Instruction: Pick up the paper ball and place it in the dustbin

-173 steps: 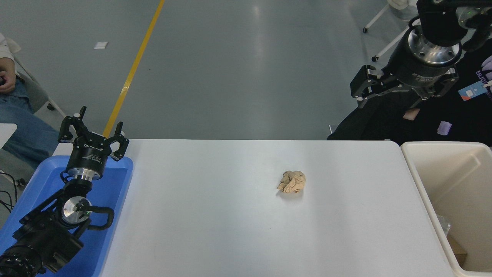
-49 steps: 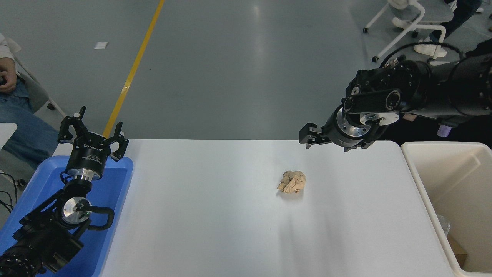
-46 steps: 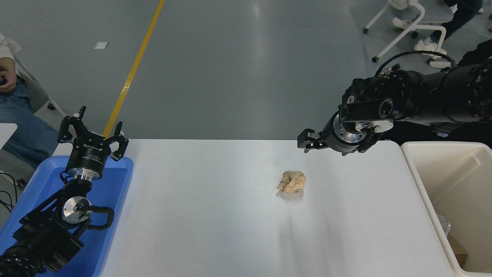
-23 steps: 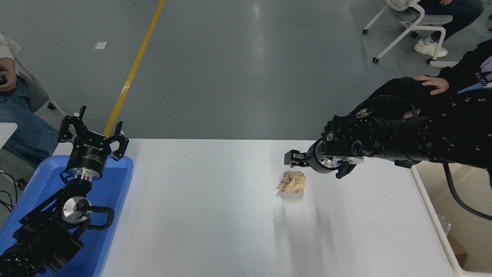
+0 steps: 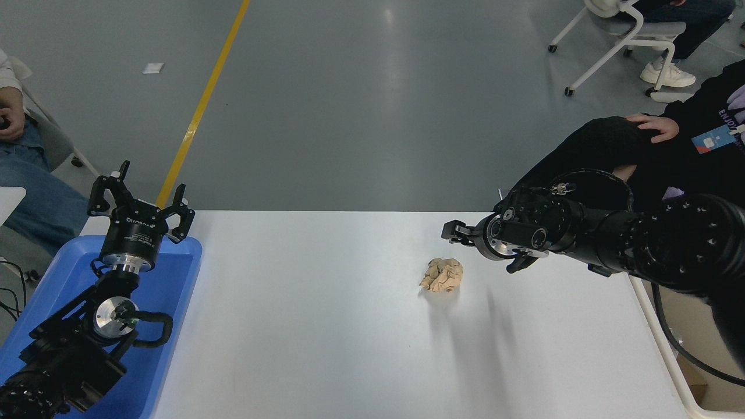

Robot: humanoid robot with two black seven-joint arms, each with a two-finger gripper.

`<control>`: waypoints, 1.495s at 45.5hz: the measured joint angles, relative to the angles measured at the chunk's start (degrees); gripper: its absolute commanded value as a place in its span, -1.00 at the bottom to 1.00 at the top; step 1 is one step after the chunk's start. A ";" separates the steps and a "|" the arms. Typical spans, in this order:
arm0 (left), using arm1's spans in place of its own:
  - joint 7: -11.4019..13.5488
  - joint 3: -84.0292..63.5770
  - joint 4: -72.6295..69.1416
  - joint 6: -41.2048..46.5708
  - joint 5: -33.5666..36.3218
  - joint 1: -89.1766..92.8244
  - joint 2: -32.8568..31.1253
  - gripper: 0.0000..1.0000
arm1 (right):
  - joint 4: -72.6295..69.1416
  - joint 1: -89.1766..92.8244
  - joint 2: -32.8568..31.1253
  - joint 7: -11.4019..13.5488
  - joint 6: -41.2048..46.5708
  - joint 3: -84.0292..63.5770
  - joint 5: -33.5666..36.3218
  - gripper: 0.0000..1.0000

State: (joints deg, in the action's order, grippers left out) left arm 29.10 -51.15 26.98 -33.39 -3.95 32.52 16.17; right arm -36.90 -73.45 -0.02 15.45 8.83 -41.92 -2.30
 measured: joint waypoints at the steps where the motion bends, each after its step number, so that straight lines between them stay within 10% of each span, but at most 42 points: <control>1: 0.00 0.00 0.00 0.00 0.00 0.00 0.00 0.98 | 0.08 0.30 0.00 -0.01 0.00 0.40 -0.02 1.00; 47: 0.00 -0.09 -0.01 0.04 -0.01 0.00 0.00 0.98 | 3.16 7.48 0.02 -0.58 -1.37 12.51 -0.25 0.77; 61: 0.00 -0.09 -0.02 0.04 -0.01 0.00 0.00 0.98 | 3.11 8.14 0.02 -0.73 -1.80 12.76 -0.24 -0.05; 68: -0.01 -0.09 -0.02 0.04 -0.01 0.00 0.00 0.98 | 3.04 8.64 0.02 -0.75 -1.91 12.81 -0.17 -1.00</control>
State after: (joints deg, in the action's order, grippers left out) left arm 29.09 -51.24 26.96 -33.35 -3.96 32.52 16.17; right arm -33.86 -64.81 0.00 14.70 6.92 -29.11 -2.47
